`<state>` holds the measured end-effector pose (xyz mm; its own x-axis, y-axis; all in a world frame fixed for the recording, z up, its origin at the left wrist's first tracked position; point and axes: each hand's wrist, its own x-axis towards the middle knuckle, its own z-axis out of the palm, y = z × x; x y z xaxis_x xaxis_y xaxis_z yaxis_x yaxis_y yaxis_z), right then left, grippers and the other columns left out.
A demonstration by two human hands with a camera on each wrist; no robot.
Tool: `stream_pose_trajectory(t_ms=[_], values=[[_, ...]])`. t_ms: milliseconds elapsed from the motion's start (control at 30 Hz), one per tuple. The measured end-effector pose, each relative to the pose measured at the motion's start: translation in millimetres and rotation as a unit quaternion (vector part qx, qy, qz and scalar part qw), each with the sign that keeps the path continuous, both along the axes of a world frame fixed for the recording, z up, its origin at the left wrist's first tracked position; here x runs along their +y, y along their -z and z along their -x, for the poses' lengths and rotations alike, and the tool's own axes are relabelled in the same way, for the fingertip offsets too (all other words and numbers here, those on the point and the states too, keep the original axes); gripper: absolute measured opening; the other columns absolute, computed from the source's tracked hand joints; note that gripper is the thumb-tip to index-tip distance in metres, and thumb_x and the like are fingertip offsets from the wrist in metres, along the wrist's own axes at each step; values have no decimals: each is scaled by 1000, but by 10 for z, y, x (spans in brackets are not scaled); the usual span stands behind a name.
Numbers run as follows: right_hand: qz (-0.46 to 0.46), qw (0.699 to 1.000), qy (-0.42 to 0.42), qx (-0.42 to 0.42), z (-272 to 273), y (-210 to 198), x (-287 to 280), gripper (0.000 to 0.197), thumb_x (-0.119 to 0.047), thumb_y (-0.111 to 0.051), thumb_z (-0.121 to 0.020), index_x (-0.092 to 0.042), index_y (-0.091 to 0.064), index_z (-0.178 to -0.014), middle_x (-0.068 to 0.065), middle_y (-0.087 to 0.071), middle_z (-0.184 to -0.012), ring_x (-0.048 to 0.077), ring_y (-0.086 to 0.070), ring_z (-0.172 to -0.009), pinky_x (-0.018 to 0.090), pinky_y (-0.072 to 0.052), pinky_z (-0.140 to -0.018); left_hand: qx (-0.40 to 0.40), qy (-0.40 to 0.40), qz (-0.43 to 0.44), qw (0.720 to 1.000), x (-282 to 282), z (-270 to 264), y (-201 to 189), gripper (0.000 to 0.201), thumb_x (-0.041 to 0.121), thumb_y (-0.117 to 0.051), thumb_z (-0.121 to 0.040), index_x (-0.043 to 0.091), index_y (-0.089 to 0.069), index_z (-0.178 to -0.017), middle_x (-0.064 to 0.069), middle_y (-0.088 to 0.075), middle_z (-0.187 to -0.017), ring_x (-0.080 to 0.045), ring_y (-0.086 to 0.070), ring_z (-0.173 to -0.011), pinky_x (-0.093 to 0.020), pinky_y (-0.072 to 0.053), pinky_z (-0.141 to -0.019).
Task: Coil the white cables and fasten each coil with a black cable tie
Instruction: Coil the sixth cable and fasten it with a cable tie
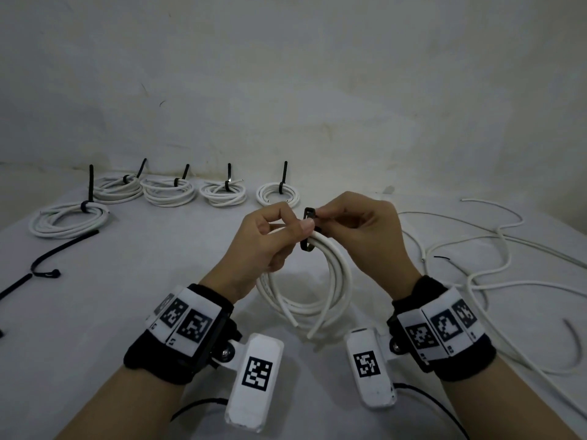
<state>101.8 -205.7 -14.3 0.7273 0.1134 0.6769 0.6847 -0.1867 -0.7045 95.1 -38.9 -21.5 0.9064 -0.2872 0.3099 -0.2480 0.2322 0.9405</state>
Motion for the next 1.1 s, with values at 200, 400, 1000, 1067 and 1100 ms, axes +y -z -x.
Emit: stream_pose_trajectory(t_ms=[200, 400, 1000, 1067, 1100], values=[[-3, 1000, -3, 16, 19, 29, -17, 34, 15, -69, -75, -18, -71, -78, -4, -71, -70, 20, -70, -66, 33, -59, -66, 2, 27, -14, 1000, -11, 29, 9, 25, 37, -71, -62, 23, -54, -52, -16, -40, -68, -5, -22, -37, -12, -19, -37], [-9, 1000, -16, 25, 21, 37, -14, 41, 18, -67, -75, -23, -69, -77, -10, -71, -67, 12, -69, -65, 28, -58, -66, 16, 24, -15, 999, -10, 21, 22, 26, 37, -72, -61, 22, -53, -53, -4, -33, -58, -5, -20, -38, -13, -18, -37], [42, 999, -13, -9, 113, -28, -9, 26, 8, -70, -77, -14, -71, -90, -4, -72, -81, 8, -71, -77, 18, -53, -74, 81, 34, -33, 996, -30, -21, 73, 31, 30, -72, -64, 21, -46, -50, 0, -33, -55, -5, -19, -37, -12, -13, -38], [84, 996, -8, 4, 135, -49, -8, 26, 8, -69, -79, -15, -70, -92, -4, -72, -82, 7, -71, -77, 17, -54, -73, 80, 26, -28, 996, -24, -27, 75, 30, 25, -66, -71, 21, -45, -50, 3, -28, -50, -5, -18, -37, -13, -13, -38], [98, 995, -5, 12, 144, -59, -7, 22, 6, -67, -81, -13, -70, -91, -3, -72, -82, 7, -71, -77, 17, -54, -72, 78, 21, -29, 996, -21, -28, 72, 30, 24, -64, -72, 20, -44, -51, 4, -26, -48, -5, -18, -37, -13, -13, -37]])
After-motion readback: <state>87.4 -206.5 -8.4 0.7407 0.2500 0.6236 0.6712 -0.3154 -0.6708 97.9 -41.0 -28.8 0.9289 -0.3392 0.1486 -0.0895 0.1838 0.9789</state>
